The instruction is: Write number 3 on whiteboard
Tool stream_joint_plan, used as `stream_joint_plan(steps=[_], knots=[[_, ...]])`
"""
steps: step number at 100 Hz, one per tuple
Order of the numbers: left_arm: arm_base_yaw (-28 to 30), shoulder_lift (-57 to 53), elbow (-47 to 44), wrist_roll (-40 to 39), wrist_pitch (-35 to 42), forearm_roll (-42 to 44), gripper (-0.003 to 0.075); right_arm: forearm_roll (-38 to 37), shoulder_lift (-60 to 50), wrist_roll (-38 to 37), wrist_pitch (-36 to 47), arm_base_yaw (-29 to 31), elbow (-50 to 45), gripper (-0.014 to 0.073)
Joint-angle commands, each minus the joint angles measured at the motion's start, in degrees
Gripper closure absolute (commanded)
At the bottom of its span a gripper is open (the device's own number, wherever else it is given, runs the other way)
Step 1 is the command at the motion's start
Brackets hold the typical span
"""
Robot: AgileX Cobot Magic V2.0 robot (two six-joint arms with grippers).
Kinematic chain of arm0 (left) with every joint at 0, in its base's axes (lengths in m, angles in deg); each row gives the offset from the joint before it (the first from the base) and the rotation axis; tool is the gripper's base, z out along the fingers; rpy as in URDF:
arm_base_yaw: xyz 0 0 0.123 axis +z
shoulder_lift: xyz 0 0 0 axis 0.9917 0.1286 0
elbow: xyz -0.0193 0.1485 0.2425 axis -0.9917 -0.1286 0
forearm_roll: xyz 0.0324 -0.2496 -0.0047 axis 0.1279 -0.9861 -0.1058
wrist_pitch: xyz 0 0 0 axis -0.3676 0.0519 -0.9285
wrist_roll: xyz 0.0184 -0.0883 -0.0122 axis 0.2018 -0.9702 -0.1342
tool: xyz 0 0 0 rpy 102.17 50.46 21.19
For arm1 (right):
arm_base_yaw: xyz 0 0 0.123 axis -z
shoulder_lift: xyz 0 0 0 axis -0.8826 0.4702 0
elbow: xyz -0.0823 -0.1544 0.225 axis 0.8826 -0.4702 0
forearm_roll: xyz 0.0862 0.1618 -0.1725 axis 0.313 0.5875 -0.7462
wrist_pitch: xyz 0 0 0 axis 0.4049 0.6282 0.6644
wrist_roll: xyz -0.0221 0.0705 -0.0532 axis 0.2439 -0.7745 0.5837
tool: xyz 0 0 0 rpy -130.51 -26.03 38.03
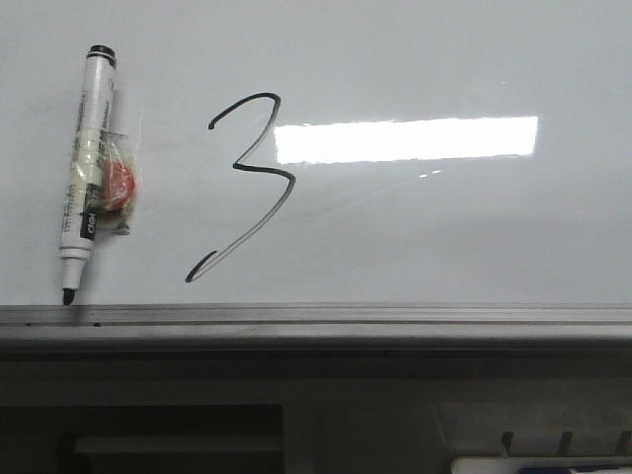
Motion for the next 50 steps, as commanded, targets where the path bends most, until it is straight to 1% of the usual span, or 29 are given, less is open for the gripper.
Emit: stream_joint_plan(steps=[1, 13, 17, 19, 23, 50], knots=[[2.2, -0.6, 0.5, -1.1, 5.3, 0.6, 0.0741, -0.4, 0.3, 0.2, 5.0, 0.0, 1.5, 0.0636], [2.3, -1.4, -3.3, -7.3, 6.8, 0.6, 0.0741, -0.4, 0.3, 0.2, 5.0, 0.0, 1.5, 0.0636], [2.4, -1.4, -4.3, -8.3, 6.9, 0.6, 0.0741, -0.4, 0.3, 0.2, 5.0, 0.0, 1.5, 0.0636], [2.4, -1.4, -4.5, -8.5, 6.7, 0.6, 0.0741, -0.4, 0.3, 0.2, 5.0, 0.0, 1.5, 0.0636], [2.4, -1.4, -4.3, -8.4, 3.5, 0.6, 0.0741, -0.4, 0.3, 0.2, 5.0, 0.0, 1.5, 0.0636], [2.4, -1.4, -4.3, -9.0, 3.8, 0.9, 0.0741, -0.4, 0.3, 0.2, 5.0, 0.0, 1.5, 0.0636]])
